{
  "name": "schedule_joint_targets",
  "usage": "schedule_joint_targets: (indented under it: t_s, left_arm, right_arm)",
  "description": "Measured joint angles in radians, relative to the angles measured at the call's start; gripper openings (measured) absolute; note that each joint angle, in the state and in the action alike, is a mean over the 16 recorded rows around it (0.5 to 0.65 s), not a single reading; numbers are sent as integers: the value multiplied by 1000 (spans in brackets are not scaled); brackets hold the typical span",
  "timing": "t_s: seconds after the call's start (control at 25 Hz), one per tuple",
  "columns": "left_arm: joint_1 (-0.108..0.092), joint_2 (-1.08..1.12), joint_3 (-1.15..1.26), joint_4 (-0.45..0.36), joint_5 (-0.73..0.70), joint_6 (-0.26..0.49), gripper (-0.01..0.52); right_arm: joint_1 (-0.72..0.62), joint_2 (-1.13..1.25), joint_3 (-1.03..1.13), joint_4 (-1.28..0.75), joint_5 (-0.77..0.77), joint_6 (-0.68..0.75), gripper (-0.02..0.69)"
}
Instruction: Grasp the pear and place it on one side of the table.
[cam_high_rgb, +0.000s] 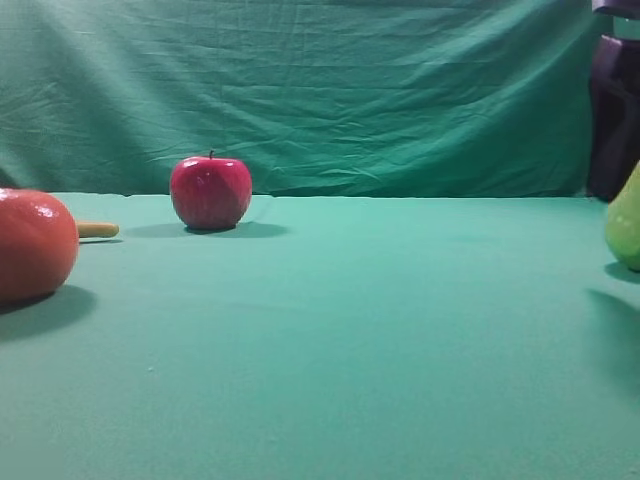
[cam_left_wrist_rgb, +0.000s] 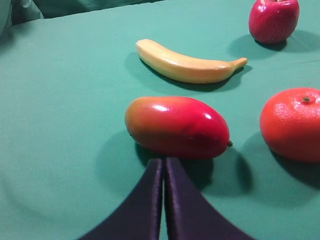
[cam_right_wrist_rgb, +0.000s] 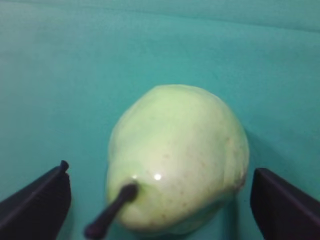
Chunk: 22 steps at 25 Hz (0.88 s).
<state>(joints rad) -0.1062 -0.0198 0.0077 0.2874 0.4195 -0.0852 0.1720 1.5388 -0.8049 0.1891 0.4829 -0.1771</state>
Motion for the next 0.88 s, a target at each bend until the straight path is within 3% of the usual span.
schedule_joint_targets:
  t_s: [0.16,0.64,0.88]
  left_arm:
    - [0,0,0,0,0,0,0]
    - [0,0,0,0,0,0,0]
    - [0,0,0,0,0,0,0]
  right_arm:
    - [0,-35,-73,0,106,5,545]
    - [0,-335,-179,0,315,27,101]
    - [0,-591,-99,0,321,40,3]
